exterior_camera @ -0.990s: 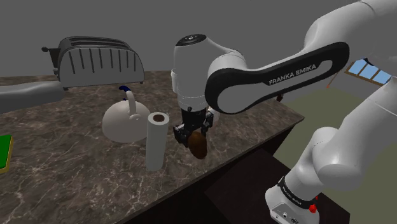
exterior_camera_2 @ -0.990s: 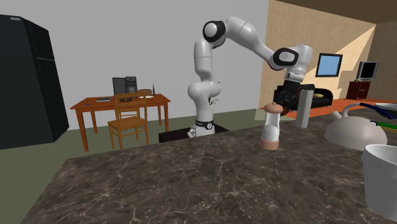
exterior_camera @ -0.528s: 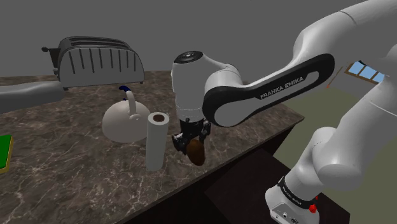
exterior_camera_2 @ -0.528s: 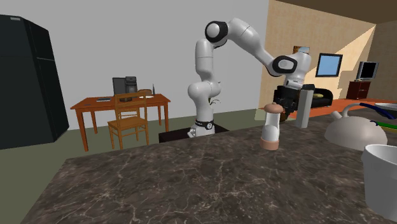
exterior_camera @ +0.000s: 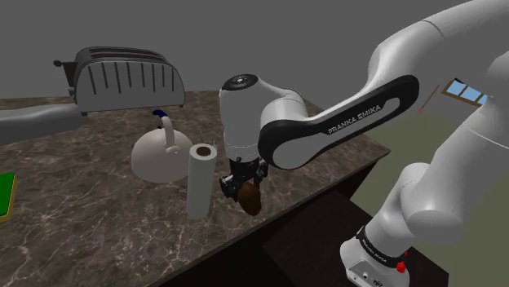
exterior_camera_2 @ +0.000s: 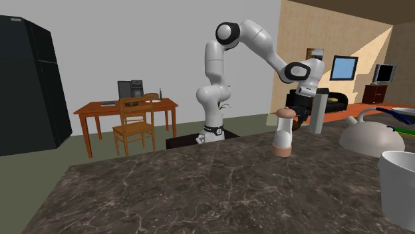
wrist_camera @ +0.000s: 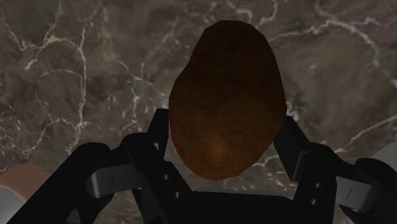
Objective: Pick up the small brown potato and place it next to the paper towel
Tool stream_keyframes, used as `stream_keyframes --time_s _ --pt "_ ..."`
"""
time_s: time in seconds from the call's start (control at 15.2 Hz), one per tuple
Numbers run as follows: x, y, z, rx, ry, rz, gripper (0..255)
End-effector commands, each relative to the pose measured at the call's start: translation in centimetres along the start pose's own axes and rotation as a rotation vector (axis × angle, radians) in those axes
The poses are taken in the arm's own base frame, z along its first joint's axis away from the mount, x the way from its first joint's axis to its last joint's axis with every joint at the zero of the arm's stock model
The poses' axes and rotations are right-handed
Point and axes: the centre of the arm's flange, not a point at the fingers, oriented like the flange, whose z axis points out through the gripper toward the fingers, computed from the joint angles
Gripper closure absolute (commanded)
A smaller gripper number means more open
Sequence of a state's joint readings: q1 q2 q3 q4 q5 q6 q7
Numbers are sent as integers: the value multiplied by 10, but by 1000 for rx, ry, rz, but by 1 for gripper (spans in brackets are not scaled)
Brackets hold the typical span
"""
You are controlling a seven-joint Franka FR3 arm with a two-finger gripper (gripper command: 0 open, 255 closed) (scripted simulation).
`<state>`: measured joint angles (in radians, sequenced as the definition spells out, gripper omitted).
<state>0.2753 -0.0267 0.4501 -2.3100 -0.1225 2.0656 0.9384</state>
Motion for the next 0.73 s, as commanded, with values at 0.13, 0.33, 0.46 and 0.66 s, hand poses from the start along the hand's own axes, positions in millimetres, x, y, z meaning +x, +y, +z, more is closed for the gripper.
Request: stream_keyframes --time_s 0.13,0.33,0.46,0.66 --pt "-1 -1 2 -1 -3 -2 0" --pt "-1 -1 2 -1 -3 -2 0" --pt "-1 -1 1 -1 -3 -2 0" --pt "-1 -1 -38 -1 -3 -2 0"
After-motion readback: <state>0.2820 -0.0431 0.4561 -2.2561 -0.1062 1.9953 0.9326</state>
